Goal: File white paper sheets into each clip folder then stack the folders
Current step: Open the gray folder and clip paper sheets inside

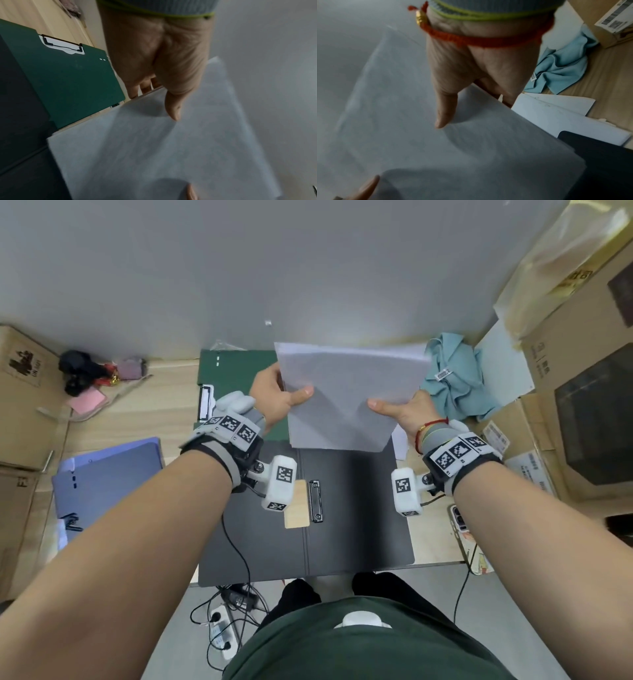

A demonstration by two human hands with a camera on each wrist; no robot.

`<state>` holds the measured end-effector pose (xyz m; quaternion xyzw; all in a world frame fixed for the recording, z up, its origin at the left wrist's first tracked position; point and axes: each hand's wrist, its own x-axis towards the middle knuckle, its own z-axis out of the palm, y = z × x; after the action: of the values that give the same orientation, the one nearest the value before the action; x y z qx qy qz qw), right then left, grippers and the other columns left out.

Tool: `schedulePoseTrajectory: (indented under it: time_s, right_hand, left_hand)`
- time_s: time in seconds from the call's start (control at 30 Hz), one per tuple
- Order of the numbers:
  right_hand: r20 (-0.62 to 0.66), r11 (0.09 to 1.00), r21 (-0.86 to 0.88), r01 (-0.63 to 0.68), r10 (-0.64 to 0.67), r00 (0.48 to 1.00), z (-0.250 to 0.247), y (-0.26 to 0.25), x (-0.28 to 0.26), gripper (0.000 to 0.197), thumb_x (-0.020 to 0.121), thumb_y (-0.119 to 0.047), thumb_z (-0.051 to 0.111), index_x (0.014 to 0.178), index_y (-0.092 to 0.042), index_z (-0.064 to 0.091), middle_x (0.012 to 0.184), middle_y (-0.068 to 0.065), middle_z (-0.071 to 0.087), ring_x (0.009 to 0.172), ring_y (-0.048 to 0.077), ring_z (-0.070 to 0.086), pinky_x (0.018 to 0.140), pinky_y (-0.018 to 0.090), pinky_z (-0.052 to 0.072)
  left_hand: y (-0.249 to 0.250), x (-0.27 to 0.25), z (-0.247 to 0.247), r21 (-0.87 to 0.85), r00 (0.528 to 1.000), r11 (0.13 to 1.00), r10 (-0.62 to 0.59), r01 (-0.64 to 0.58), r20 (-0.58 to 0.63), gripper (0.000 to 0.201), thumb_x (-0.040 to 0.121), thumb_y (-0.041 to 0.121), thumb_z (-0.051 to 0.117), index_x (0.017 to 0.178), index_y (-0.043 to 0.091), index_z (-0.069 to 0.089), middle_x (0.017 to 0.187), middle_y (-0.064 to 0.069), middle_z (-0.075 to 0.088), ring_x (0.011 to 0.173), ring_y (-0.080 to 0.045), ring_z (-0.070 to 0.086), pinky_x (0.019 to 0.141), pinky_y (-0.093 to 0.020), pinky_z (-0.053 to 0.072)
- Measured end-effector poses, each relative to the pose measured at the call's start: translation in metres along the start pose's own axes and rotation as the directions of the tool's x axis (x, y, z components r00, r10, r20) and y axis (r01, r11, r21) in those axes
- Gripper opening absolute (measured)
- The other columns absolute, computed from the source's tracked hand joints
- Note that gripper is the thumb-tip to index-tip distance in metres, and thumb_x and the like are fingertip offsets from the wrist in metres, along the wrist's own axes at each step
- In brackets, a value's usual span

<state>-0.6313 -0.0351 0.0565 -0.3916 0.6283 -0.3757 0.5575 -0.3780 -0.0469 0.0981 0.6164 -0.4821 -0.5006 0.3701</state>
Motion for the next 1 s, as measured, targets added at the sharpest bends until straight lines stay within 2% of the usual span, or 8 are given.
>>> schedulePoseTrajectory:
  time_s: [0.07,0.2,0.33,0.47,0.53,0.63,0.8,1.0]
  right_hand:
    - [-0.011,0.995,-0.094,-0.044,0.043,0.999,-0.004,0.001,-0.002,0.042,0.055,-0.034,0.094,0.086,-0.015,0.074,0.088,-0.005,0.077,0.089,0.015,0.072,0.094,0.039,0.054]
    - [-0.025,0.981,-0.179,-0.073,0.07,0.997,-0.013,0.019,0.01,0.071,0.038,-0.061,0.092,0.092,-0.019,0.074,0.092,-0.003,0.077,0.09,0.019,0.073,0.092,0.045,0.055]
    - [-0.011,0.995,-0.099,-0.006,0.005,1.0,-0.004,-0.002,-0.004,0.036,0.055,-0.032,0.092,0.084,-0.019,0.074,0.094,-0.001,0.076,0.093,0.019,0.072,0.094,0.043,0.054]
    - [0.009,0.998,-0.041,0.048,-0.048,0.999,-0.003,-0.014,-0.007,0.026,0.068,-0.01,0.087,0.088,-0.017,0.073,0.094,-0.001,0.075,0.09,0.017,0.072,0.091,0.038,0.055]
    - [0.013,0.997,-0.065,0.031,-0.031,0.999,-0.005,-0.01,-0.004,0.03,0.064,-0.017,0.089,0.089,-0.017,0.074,0.096,0.001,0.076,0.094,0.018,0.072,0.094,0.041,0.054]
    - [0.02,0.982,-0.188,-0.024,0.029,0.999,-0.008,0.007,0.002,0.05,0.05,-0.045,0.093,0.088,-0.02,0.073,0.098,-0.001,0.076,0.097,0.02,0.071,0.097,0.045,0.052]
    - [-0.007,0.933,-0.347,-0.095,0.099,0.995,-0.004,0.015,0.001,0.06,0.072,-0.035,0.083,0.121,-0.009,0.059,0.117,0.005,0.067,0.109,0.024,0.063,0.101,0.036,0.046]
    - [0.001,0.857,-0.505,-0.106,0.124,0.992,-0.004,0.014,-0.003,0.052,0.087,-0.033,0.07,0.131,-0.01,0.052,0.118,0.0,0.061,0.108,0.017,0.056,0.086,0.021,0.035]
  left_hand:
    - [-0.002,0.001,0.0,0.042,0.999,0.999,-0.006,0.004,0.037,0.047,0.077,-0.002,0.079,0.12,0.004,0.061,0.105,-0.004,0.069,0.088,-0.009,0.067,0.08,-0.022,0.053]
    - [-0.008,-0.002,0.006,0.156,0.997,0.988,0.014,-0.025,0.069,0.045,0.079,0.001,0.077,0.122,0.006,0.064,0.114,-0.008,0.069,0.102,-0.019,0.065,0.094,-0.031,0.051]
    - [-0.009,-0.001,0.008,0.207,0.999,0.977,0.042,-0.045,0.02,0.039,0.084,0.006,0.073,0.122,0.009,0.066,0.114,-0.005,0.069,0.103,-0.019,0.065,0.096,-0.032,0.051]
    - [-0.001,0.002,0.003,0.19,0.996,0.978,0.082,-0.084,0.02,0.037,0.086,0.005,0.071,0.122,0.007,0.065,0.112,0.0,0.068,0.103,-0.016,0.065,0.095,-0.028,0.049]
    - [-0.002,0.002,0.001,0.191,0.996,0.978,0.073,-0.08,0.041,0.036,0.086,0.005,0.072,0.121,0.006,0.065,0.11,0.0,0.068,0.101,-0.017,0.066,0.095,-0.028,0.05]
    - [-0.014,-0.002,0.002,0.301,0.998,0.953,0.028,-0.045,0.063,0.036,0.088,0.009,0.07,0.123,0.006,0.065,0.116,-0.008,0.069,0.106,-0.022,0.065,0.092,-0.027,0.048]
    - [-0.033,-0.003,0.006,0.47,0.998,0.882,-0.018,-0.011,0.057,0.033,0.093,0.015,0.064,0.124,0.005,0.064,0.118,-0.012,0.069,0.104,-0.027,0.064,0.085,-0.026,0.044]
    - [-0.049,-0.002,0.005,0.531,0.993,0.846,-0.092,0.042,0.068,0.029,0.094,0.018,0.063,0.117,0.001,0.066,0.111,-0.016,0.071,0.097,-0.031,0.065,0.091,-0.039,0.051]
